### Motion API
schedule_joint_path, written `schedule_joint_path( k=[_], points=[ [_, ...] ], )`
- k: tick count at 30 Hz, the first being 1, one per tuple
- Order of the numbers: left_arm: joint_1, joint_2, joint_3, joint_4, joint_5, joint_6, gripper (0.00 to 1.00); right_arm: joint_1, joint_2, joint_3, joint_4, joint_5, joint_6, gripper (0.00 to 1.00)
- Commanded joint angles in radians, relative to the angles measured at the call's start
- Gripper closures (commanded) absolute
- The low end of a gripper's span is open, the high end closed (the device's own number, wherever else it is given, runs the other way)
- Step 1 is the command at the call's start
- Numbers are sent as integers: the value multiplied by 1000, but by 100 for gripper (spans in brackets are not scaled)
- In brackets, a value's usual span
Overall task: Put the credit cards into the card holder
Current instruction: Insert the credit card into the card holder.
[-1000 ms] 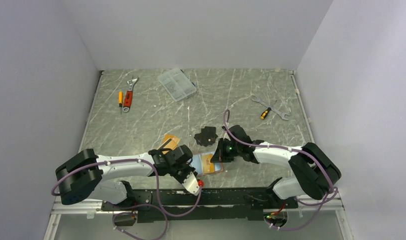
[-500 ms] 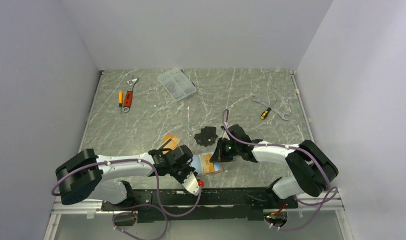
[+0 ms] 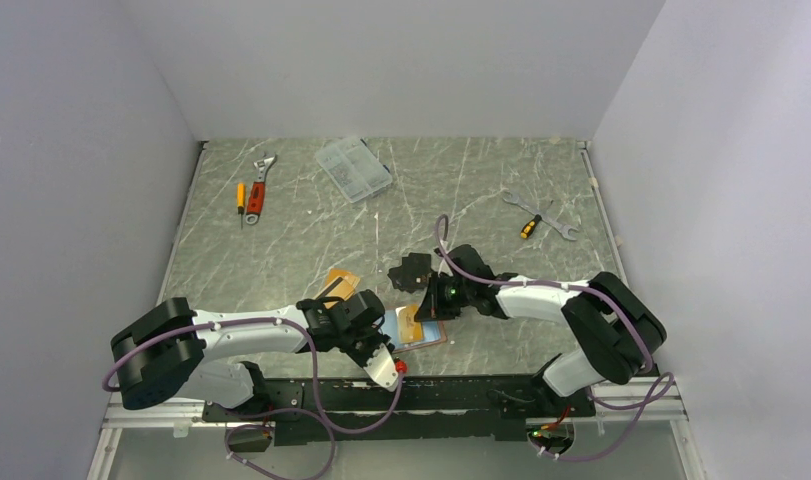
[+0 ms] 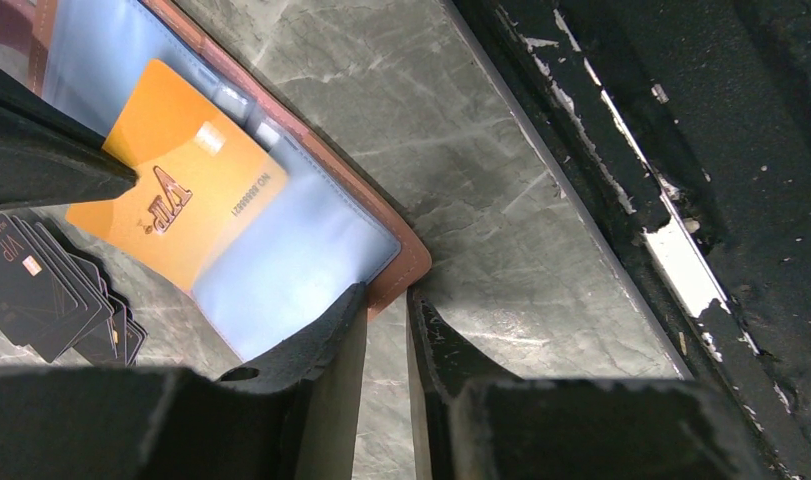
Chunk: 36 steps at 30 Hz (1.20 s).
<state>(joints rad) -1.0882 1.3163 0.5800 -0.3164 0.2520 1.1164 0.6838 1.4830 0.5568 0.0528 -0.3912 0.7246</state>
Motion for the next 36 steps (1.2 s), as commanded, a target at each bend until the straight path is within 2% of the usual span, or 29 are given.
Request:
schedule_joint_path(
  k=[1, 15, 36],
  points=[
    [-8, 0, -9, 8, 11, 9, 74, 36, 22, 8, -40, 54, -40, 100],
    [-8, 8, 7, -3, 7, 10, 75, 45, -41, -38, -104, 75, -77, 100],
    [-9, 14, 23, -16, 5, 4, 77, 46, 104, 66, -57, 4, -100, 100]
  ],
)
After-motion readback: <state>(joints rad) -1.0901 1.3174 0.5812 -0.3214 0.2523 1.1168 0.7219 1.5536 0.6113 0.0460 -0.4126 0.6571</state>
